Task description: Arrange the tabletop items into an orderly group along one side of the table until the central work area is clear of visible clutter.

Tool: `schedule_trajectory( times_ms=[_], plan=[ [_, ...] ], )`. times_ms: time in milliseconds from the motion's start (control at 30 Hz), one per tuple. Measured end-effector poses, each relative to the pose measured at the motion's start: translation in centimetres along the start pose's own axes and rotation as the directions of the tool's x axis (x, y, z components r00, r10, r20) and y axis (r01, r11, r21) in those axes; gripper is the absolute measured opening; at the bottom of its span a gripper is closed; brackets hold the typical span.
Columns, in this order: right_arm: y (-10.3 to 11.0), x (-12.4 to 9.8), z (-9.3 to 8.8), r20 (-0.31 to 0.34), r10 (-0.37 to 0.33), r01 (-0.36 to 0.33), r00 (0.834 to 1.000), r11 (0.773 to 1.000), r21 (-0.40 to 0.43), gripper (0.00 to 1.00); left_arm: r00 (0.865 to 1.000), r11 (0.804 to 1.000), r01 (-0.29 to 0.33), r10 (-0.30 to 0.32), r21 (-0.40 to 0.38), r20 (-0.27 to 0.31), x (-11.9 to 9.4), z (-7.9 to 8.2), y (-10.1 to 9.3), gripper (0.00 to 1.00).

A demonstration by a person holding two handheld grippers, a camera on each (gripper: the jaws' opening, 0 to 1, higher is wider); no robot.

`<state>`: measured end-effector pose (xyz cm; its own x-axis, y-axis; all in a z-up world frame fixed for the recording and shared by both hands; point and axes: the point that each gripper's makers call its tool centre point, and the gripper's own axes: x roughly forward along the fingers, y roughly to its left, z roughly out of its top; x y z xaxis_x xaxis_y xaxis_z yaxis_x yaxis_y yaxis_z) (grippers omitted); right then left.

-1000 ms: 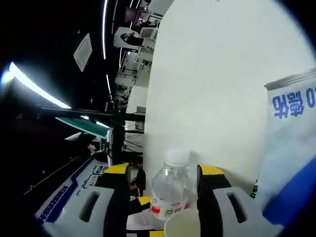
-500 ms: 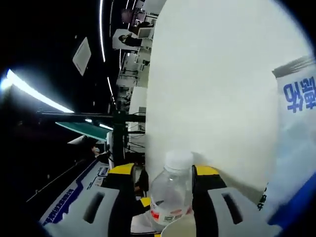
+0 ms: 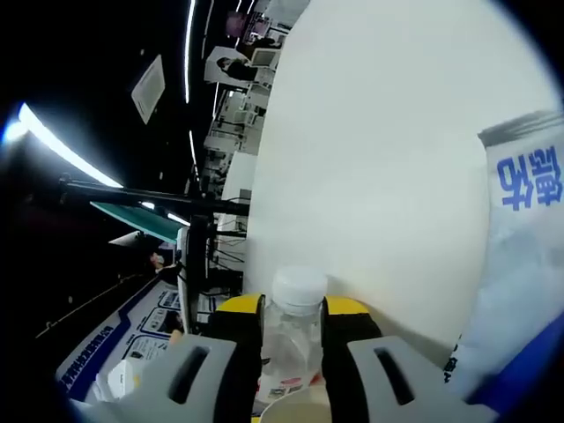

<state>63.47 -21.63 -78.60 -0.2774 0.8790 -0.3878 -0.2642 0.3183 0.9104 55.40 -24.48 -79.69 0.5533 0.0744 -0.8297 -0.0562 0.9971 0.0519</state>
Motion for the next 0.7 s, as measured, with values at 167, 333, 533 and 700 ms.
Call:
schedule_trajectory(
  times_ms=[167, 333, 533, 700],
  plan=[
    [1.0, -0.3, 0.3, 0.044, 0.004, -0.003, 0.999, 1.000, -0.018, 0.19, 0.998, 0.999, -0.033, 0.033, -0.005, 0.060, 0.0, 0.4, 0.4, 0.38],
    [2.4, -0.8, 1.0, 0.097, 0.011, -0.005, 0.995, 0.998, -0.061, 0.18, 0.988, 0.997, -0.079, 0.078, 0.003, 0.132, -0.1, 1.0, 1.0, 0.37],
    [4.4, -1.7, 2.0, 0.173, 0.009, 0.021, 0.985, 0.986, -0.167, 0.17, 0.973, 0.993, -0.120, 0.115, 0.009, 0.201, -0.3, 1.9, 1.0, 0.37],
    [6.4, -2.4, 2.9, 0.234, -0.002, 0.076, 0.972, 0.948, -0.310, 0.17, 0.953, 0.988, -0.152, 0.148, -0.003, 0.264, -0.4, 2.9, 1.3, 0.36]
  ],
)
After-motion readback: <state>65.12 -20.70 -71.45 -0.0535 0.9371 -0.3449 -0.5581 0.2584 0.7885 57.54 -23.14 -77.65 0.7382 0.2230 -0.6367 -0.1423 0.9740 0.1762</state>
